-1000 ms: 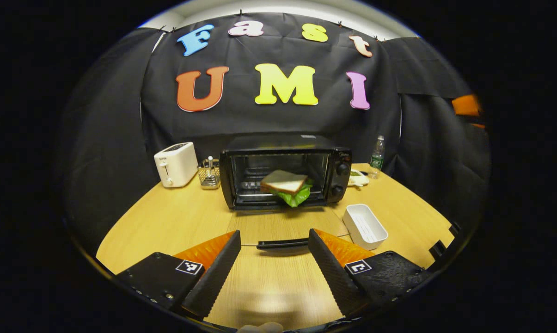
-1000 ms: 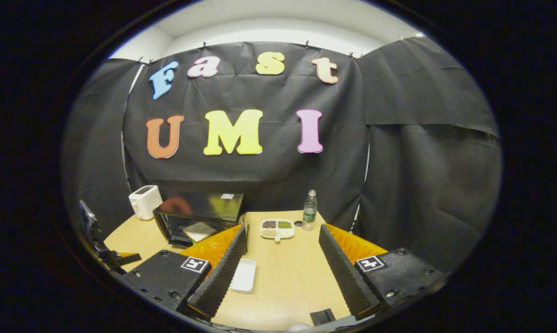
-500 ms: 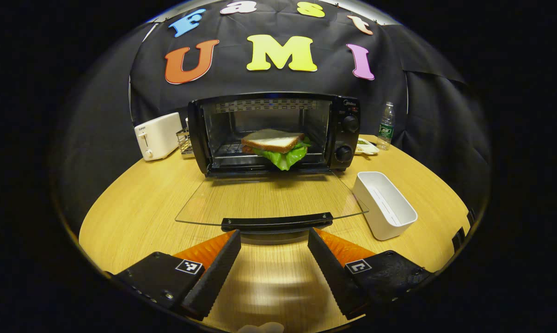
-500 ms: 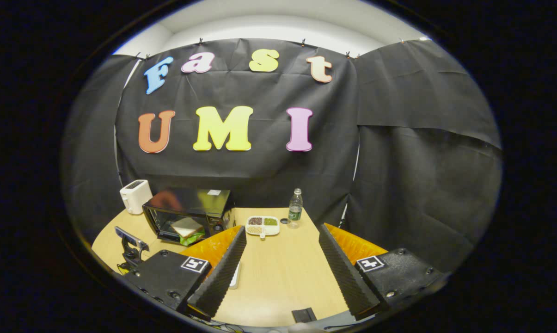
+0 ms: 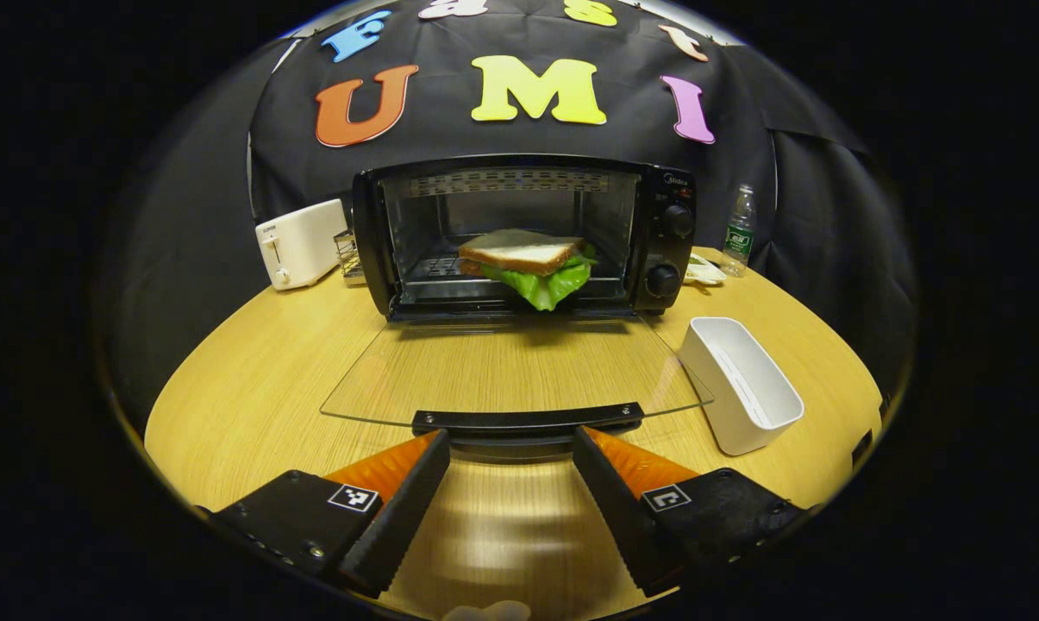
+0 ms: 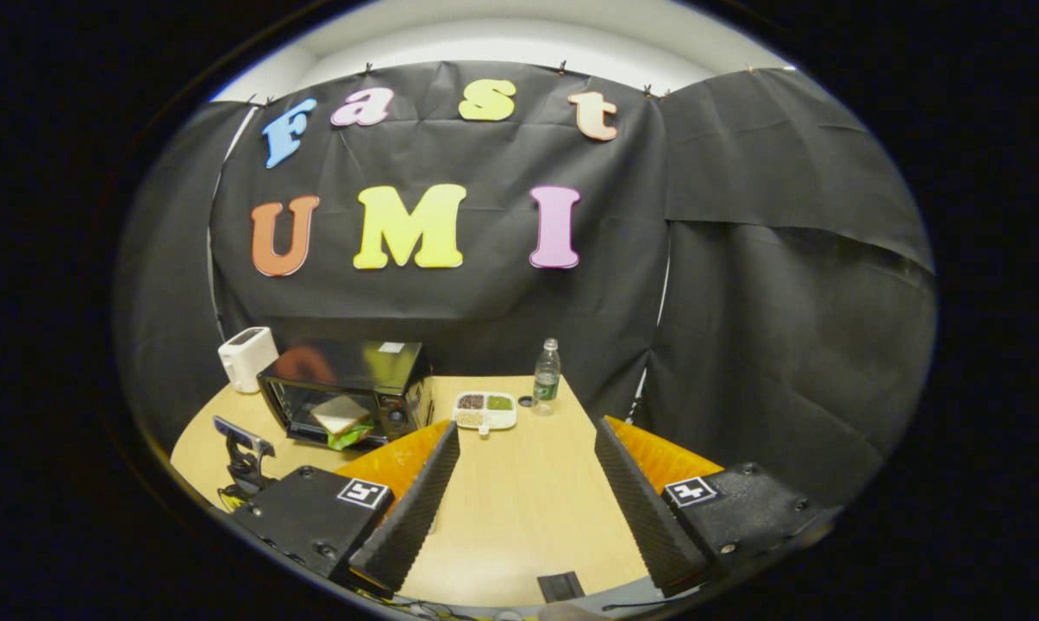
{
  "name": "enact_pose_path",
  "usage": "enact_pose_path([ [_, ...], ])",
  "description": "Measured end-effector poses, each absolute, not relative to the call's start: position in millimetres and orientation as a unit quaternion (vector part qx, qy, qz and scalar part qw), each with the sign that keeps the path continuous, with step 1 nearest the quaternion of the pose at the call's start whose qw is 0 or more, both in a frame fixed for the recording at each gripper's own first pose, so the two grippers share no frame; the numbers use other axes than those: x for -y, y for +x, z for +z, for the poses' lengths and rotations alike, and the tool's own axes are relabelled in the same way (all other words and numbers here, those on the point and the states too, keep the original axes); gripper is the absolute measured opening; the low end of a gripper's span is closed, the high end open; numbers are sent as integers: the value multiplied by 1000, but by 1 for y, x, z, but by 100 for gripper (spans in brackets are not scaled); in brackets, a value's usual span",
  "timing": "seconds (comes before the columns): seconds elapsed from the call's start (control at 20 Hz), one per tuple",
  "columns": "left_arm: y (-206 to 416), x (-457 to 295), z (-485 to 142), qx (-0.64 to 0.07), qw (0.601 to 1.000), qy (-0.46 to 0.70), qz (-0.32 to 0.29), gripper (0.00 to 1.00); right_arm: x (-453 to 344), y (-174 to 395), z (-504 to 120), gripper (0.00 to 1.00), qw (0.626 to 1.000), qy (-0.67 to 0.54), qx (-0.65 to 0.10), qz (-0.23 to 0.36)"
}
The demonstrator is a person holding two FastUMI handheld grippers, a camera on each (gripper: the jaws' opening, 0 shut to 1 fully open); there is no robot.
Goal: Open the electric oven with the left hand, put the food in, and close the electric oven.
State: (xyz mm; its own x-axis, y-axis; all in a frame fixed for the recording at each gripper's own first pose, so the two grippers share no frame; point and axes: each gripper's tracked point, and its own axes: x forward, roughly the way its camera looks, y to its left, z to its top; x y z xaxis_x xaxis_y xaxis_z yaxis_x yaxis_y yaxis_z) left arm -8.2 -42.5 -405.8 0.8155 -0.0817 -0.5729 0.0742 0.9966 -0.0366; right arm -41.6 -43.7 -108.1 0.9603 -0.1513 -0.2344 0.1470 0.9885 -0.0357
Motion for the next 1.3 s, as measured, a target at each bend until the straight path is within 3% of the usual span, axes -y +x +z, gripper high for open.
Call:
enact_pose_path([
  [0.25, 13, 42, -378, -270, 962, -9, -38, 95, 42, -35, -107, 100, 991, -7, -116, -65],
  [0.3, 16, 38, -377, -271, 962, -6, -32, 95, 43, -34, -108, 96, 991, -6, -117, -64],
  [0.65, -24, 40, -405, -310, 950, 3, -39, 95, 42, -27, -118, 96, 990, -5, -128, -56],
  [0.8, -15, 36, -408, -312, 950, 2, -29, 96, 42, -26, -122, 96, 990, -8, -134, -55],
  [0.85, -12, 37, -409, -309, 950, 0, -29, 96, 42, -26, -122, 100, 989, -6, -135, -54],
  [0.9, -8, 38, -409, -307, 951, 1, -29, 96, 44, -26, -123, 96, 989, -6, -136, -56],
  [0.95, -9, 41, -413, -312, 950, 0, -30, 96, 45, -26, -124, 100, 989, -6, -138, -56],
  [1.05, -8, 43, -411, -310, 950, 1, -29, 93, 47, -26, -126, 96, 988, -7, -140, -58],
  [1.2, -8, 42, -410, -312, 949, -1, -32, 92, 50, -25, -127, 96, 988, -3, -141, -59],
  [1.25, -8, 42, -410, -315, 948, -5, -32, 92, 50, -25, -127, 100, 988, -2, -141, -59],
  [1.3, -7, 42, -409, -315, 948, -8, -33, 92, 51, -24, -124, 96, 989, -1, -137, -57],
])
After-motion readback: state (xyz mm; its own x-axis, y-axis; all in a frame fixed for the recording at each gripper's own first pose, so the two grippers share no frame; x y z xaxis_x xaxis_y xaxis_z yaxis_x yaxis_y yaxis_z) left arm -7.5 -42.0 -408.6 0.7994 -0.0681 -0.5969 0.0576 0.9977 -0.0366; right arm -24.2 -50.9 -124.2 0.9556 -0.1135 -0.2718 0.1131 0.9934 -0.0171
